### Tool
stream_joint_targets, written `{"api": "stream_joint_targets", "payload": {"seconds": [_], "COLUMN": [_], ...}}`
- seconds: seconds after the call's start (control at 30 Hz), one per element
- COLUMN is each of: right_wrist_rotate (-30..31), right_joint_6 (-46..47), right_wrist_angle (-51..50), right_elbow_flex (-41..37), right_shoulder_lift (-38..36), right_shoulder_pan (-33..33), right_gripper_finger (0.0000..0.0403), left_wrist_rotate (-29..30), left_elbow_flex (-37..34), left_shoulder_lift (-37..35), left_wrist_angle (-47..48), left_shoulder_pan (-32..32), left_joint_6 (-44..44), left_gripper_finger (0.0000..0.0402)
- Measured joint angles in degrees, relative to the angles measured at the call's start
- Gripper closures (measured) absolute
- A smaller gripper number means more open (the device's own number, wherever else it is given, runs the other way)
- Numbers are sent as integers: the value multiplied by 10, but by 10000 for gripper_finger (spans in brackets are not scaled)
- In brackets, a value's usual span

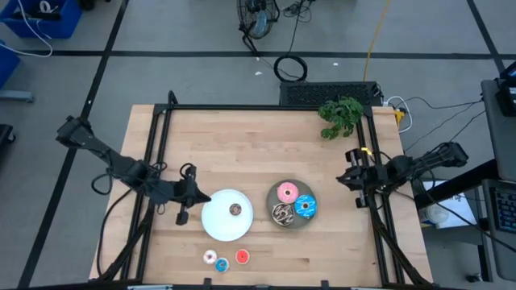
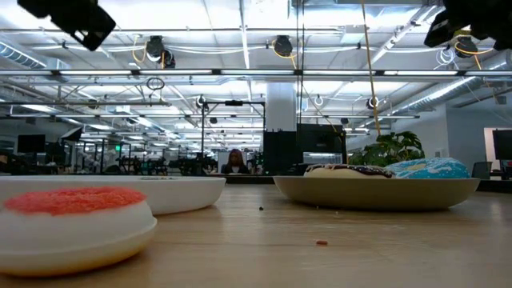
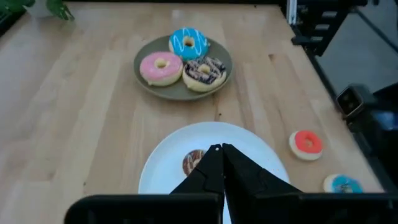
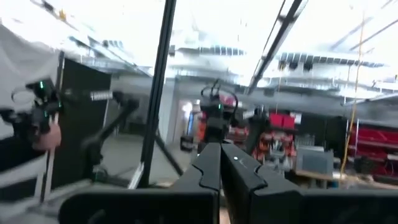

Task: Pick & Place donuts
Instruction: Put the small white donut on the white plate

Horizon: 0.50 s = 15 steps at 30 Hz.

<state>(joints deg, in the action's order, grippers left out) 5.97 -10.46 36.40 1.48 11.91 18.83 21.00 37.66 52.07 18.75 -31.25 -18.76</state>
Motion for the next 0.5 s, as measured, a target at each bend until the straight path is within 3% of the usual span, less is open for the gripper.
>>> {"api": "stream_joint_targets", "payload": {"seconds": [0.13, 0.3, 0.5], "right_wrist_rotate": [0, 0, 0], "right_joint_6": [-12, -14, -12], "right_wrist_angle": [-10, -12, -10], "right_elbow_flex": [0, -1, -2], "right_shoulder_lift": [2, 2, 2], "right_shoulder_pan": [0, 0, 0], "right_gripper_finger": [403, 403, 403], "left_wrist_rotate": [9, 27, 27], "left_elbow_flex": [-54, -106, -91], "left_shoulder_lift": [1, 9, 41], "left_wrist_angle": [-82, -164, -174], "left_shoulder_pan": [-6, -17, -49], "left_joint_6": [-4, -74, -90], "left_gripper_finger": [389, 386, 389]}}
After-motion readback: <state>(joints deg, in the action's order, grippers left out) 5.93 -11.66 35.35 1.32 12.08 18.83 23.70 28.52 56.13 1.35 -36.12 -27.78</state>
